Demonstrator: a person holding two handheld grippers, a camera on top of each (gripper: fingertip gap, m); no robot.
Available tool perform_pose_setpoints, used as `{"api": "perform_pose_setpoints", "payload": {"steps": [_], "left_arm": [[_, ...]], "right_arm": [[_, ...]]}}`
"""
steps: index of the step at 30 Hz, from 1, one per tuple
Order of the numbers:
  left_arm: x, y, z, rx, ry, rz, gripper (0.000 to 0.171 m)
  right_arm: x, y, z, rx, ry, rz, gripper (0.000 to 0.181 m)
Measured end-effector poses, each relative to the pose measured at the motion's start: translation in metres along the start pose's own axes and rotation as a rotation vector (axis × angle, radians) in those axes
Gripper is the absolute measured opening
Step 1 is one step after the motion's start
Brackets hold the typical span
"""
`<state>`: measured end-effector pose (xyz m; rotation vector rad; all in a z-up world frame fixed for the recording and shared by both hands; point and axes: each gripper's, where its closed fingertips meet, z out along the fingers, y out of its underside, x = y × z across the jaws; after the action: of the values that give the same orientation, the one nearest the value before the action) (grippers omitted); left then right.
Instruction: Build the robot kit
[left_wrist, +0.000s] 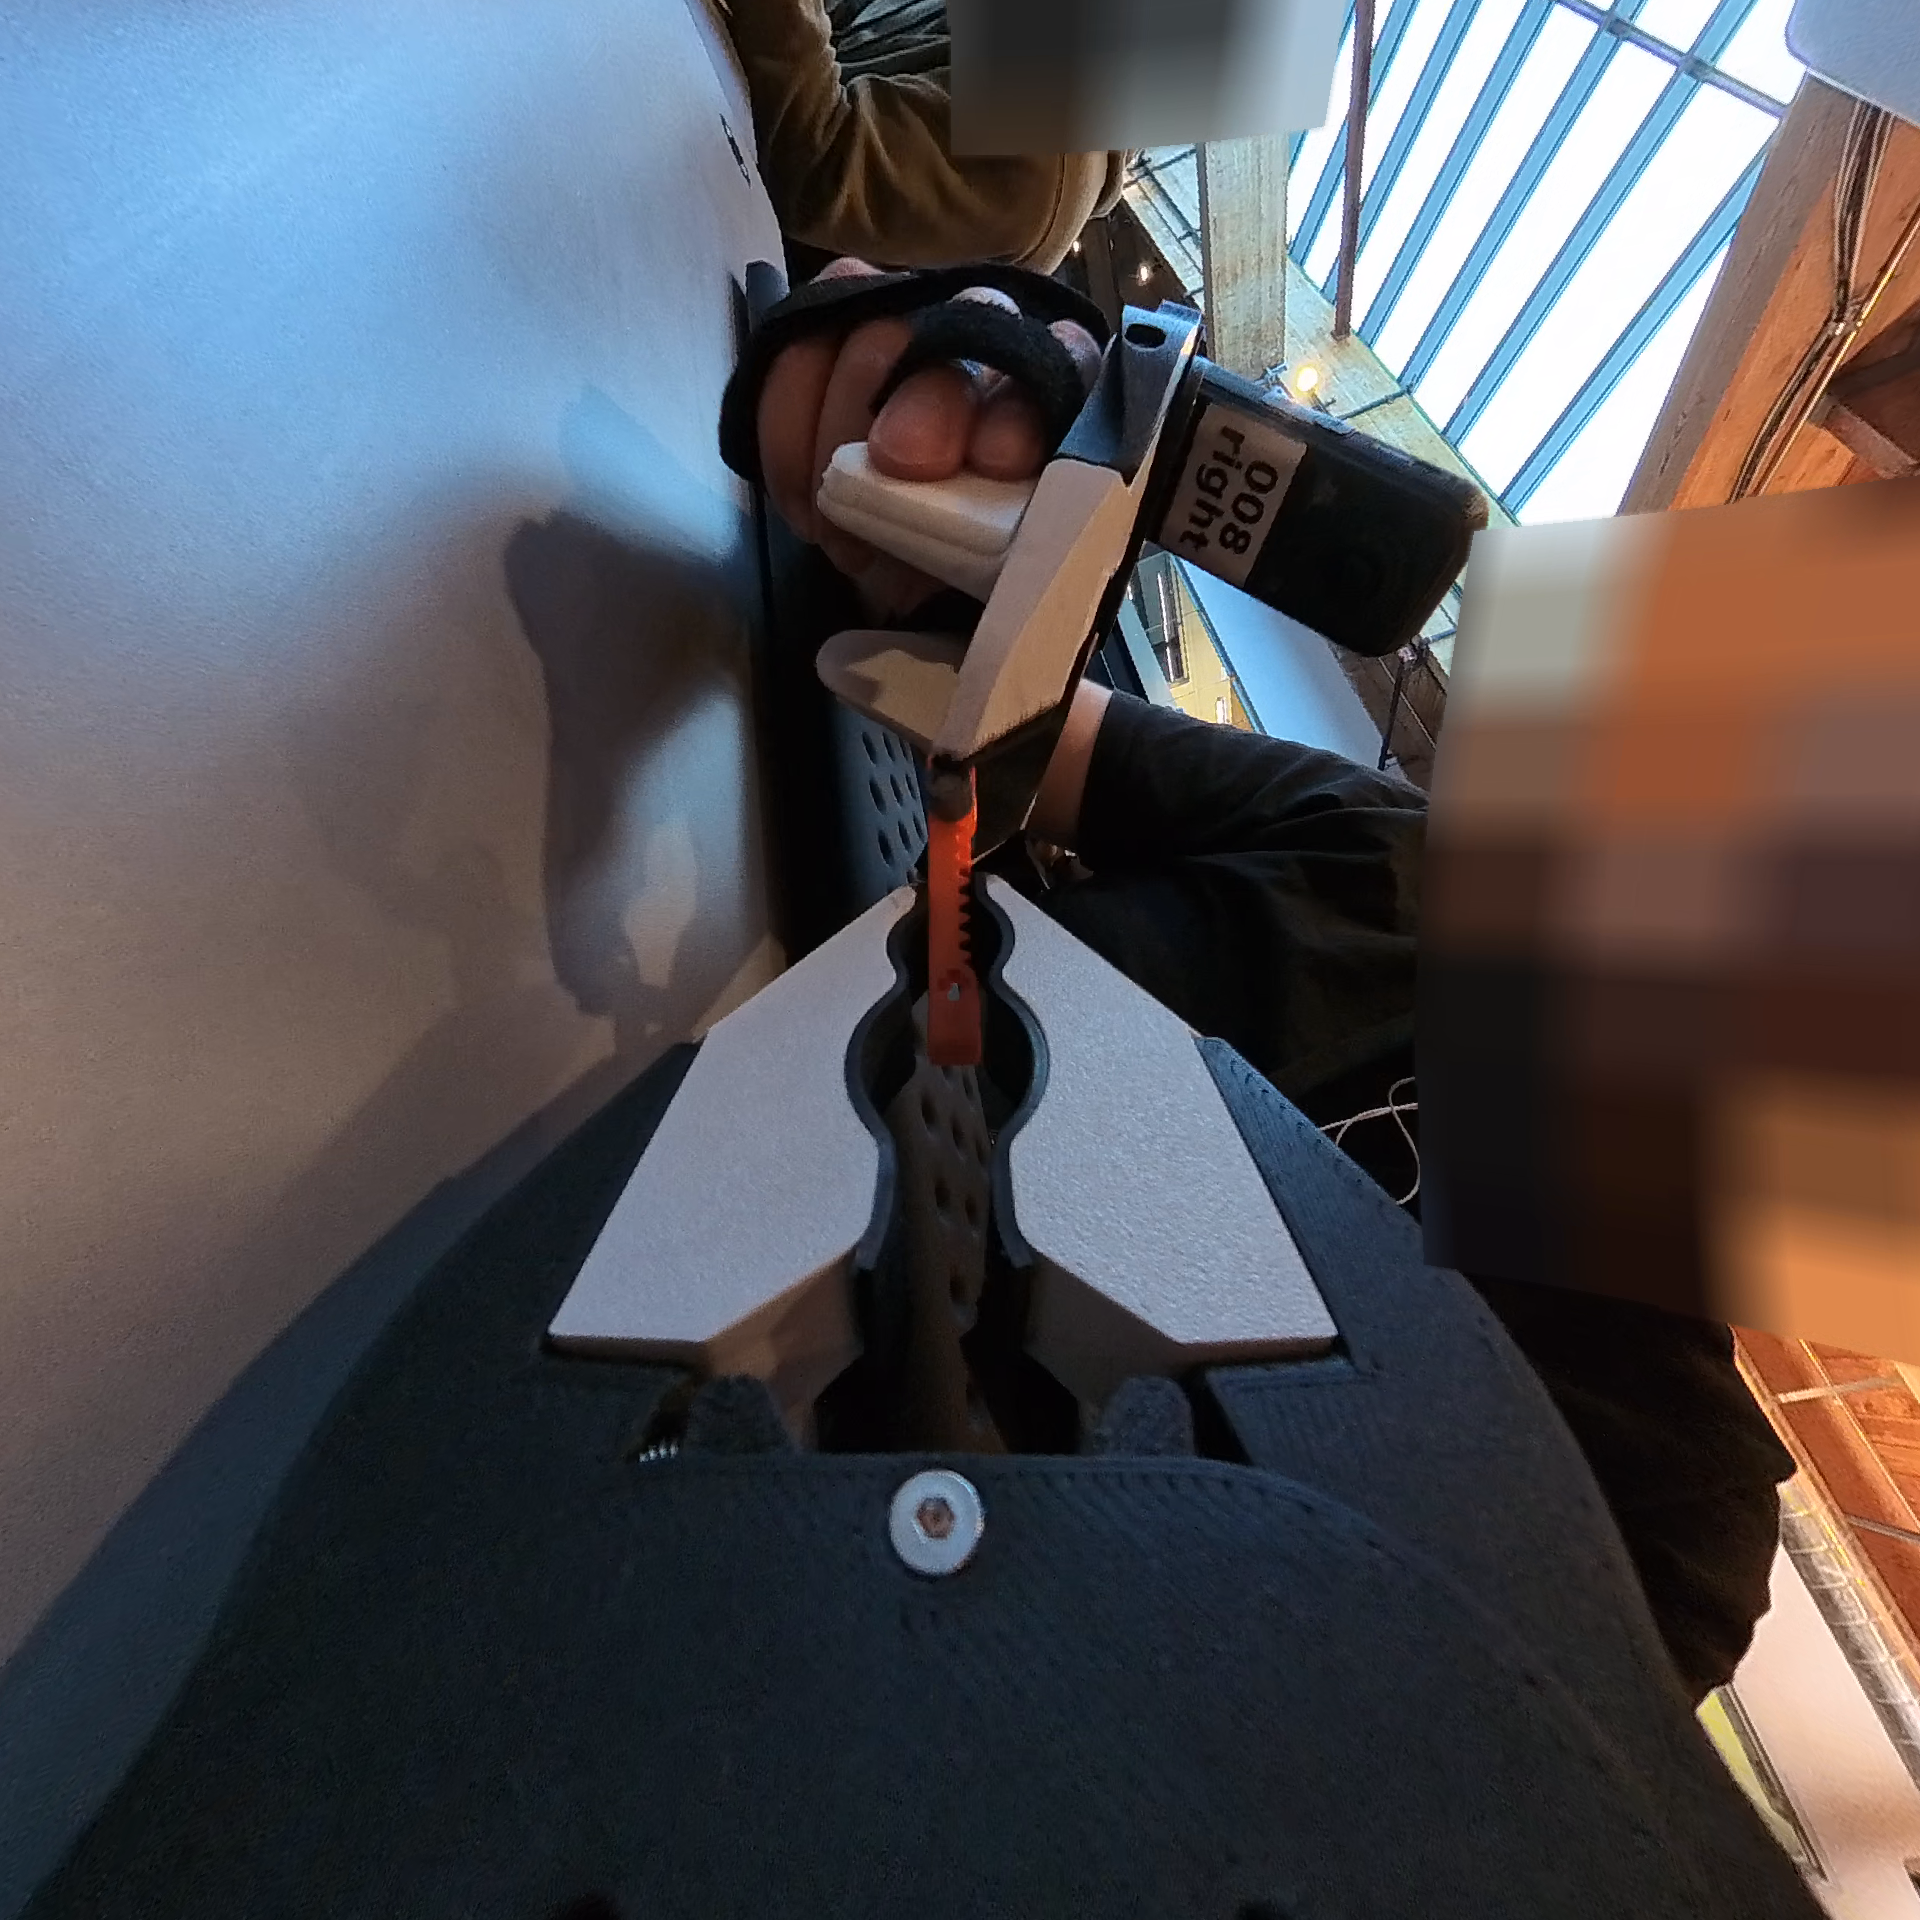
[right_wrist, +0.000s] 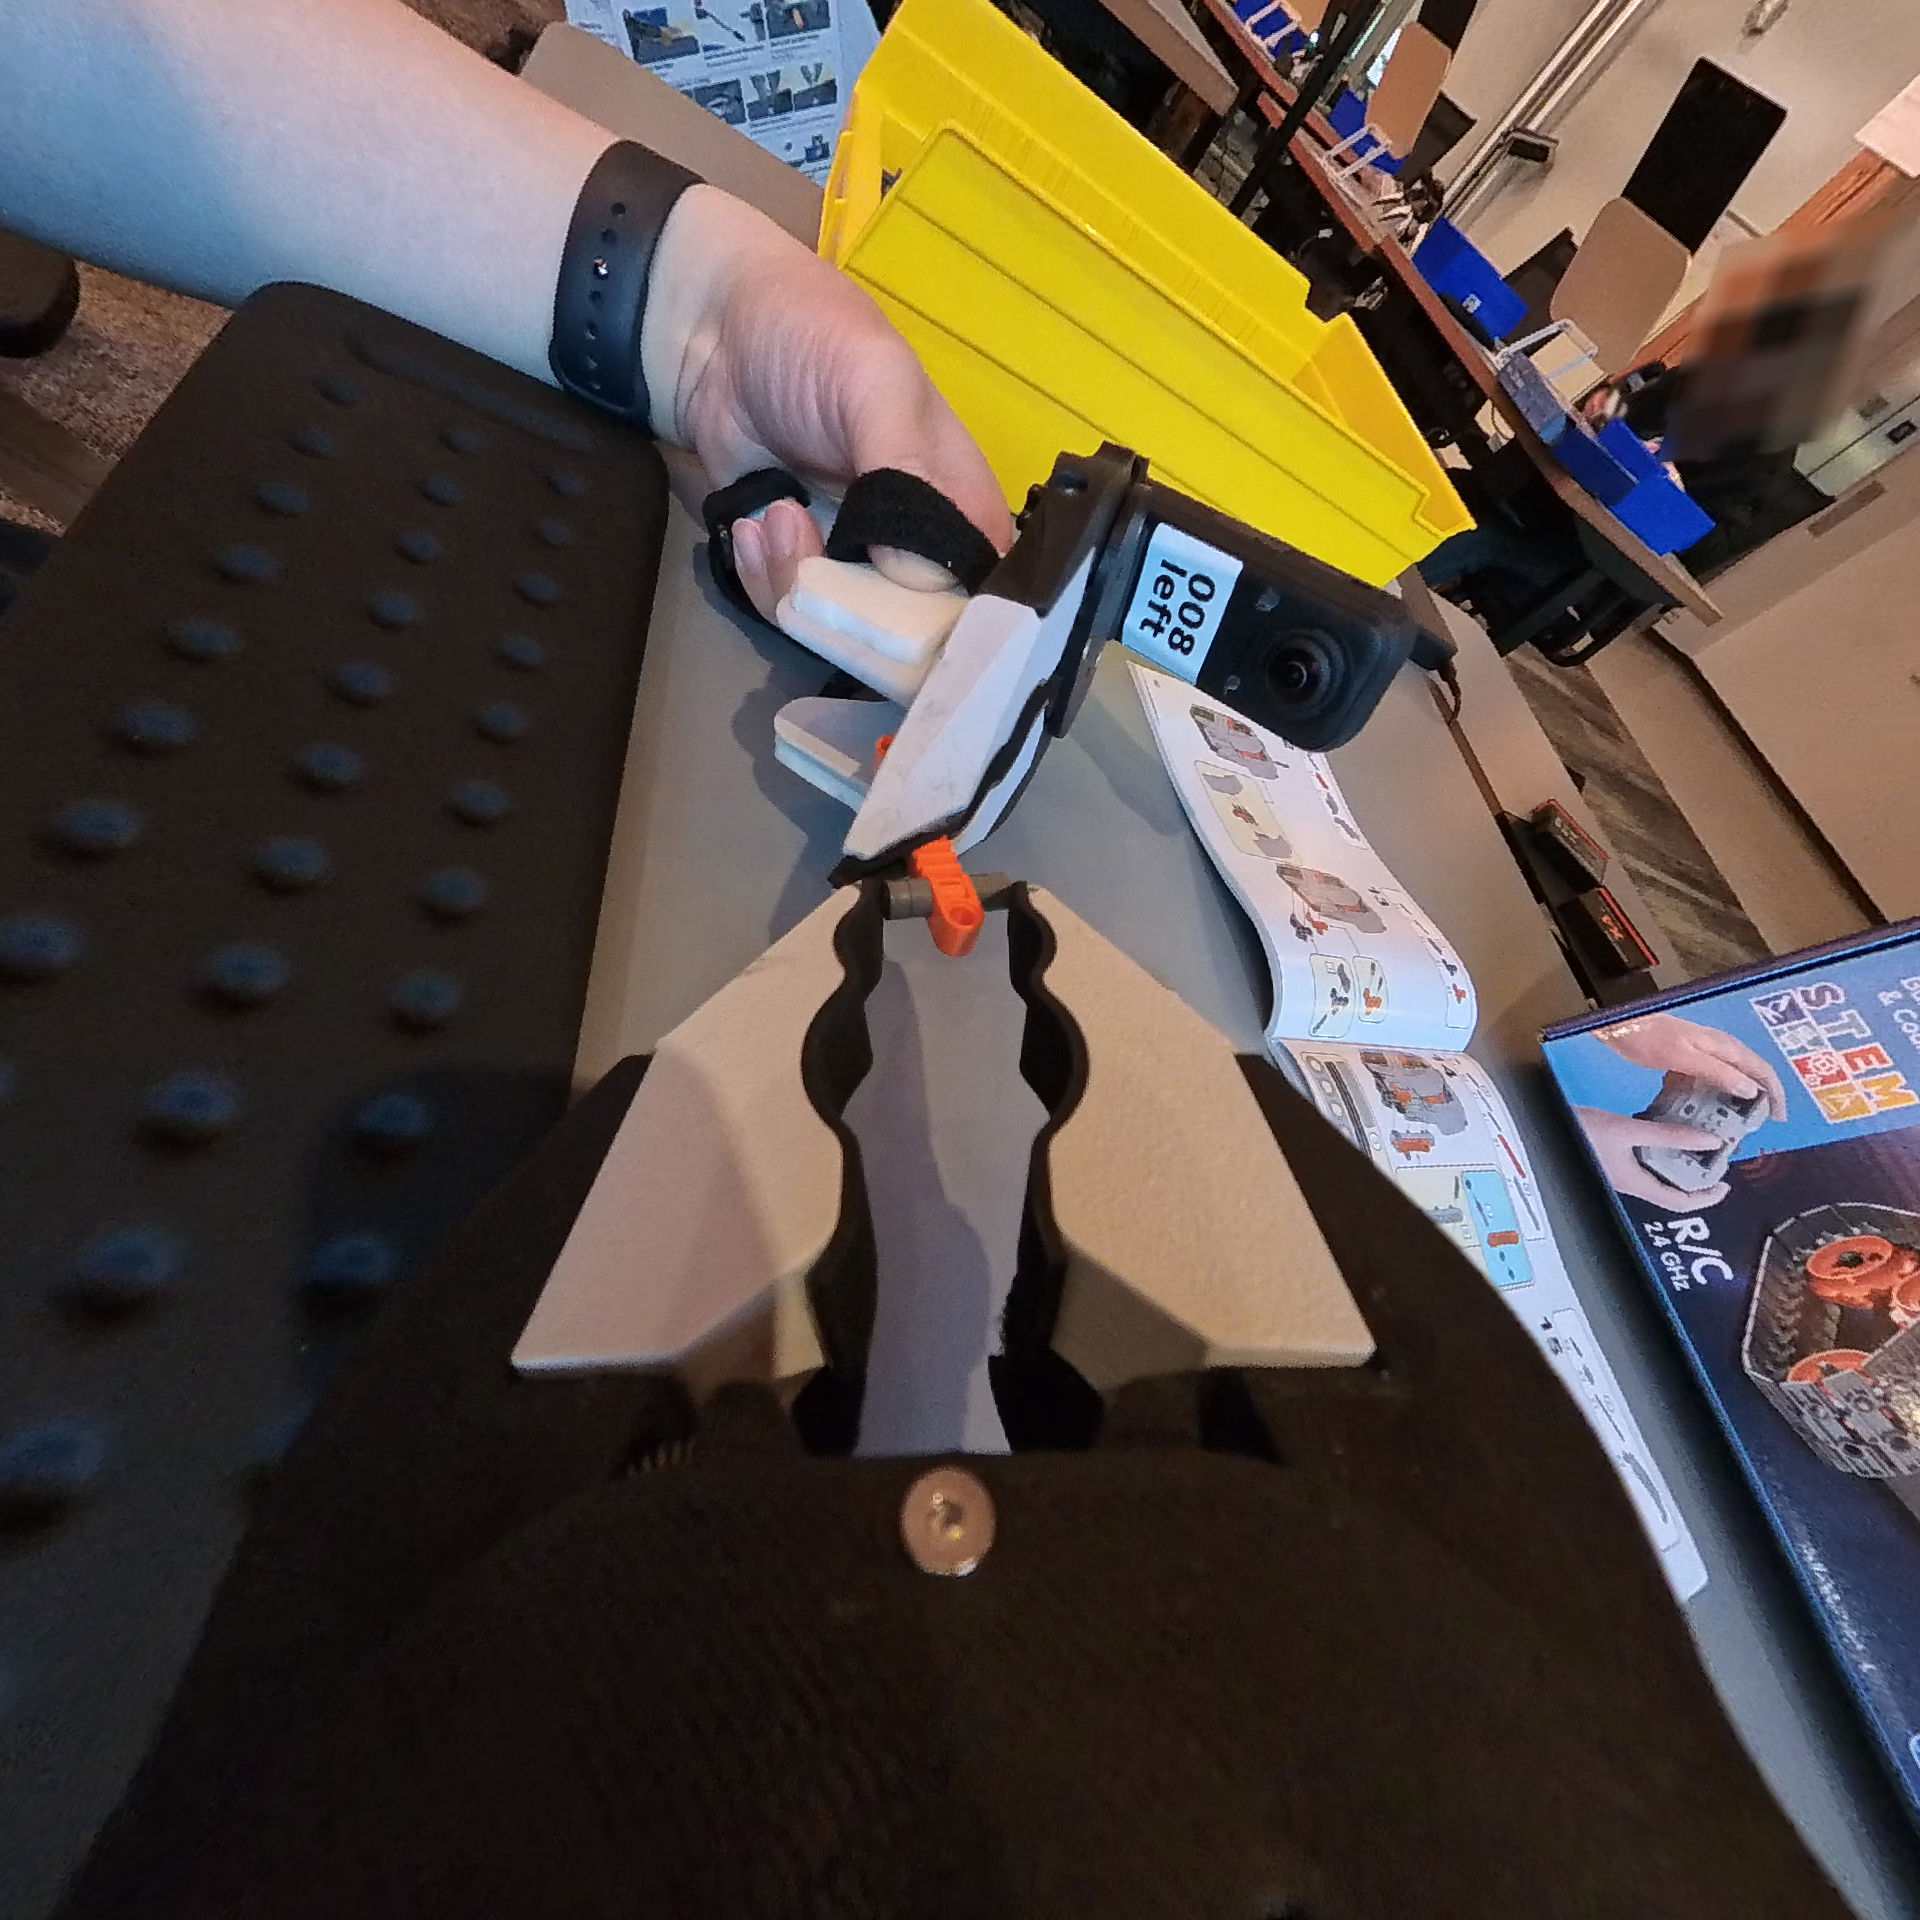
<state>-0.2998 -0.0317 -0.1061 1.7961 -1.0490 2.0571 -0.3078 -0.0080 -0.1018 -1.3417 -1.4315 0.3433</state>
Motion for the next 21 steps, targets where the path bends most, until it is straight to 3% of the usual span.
{"api": "perform_pose_setpoints", "payload": {"steps": [12,14,21], "left_arm": [[0.001,-0.006,-0.003,0.032,-0.007,0.031,0.004],[0.003,-0.013,-0.007,0.078,-0.002,0.059,0.013],[0.002,-0.020,-0.011,0.119,-0.025,0.090,0.003]], "right_arm": [[0.004,0.000,0.000,0.003,0.027,0.000,0.021],[0.008,0.000,-0.002,0.002,0.064,-0.036,0.021],[0.017,0.000,-0.004,-0.009,0.133,-0.078,0.021]]}}
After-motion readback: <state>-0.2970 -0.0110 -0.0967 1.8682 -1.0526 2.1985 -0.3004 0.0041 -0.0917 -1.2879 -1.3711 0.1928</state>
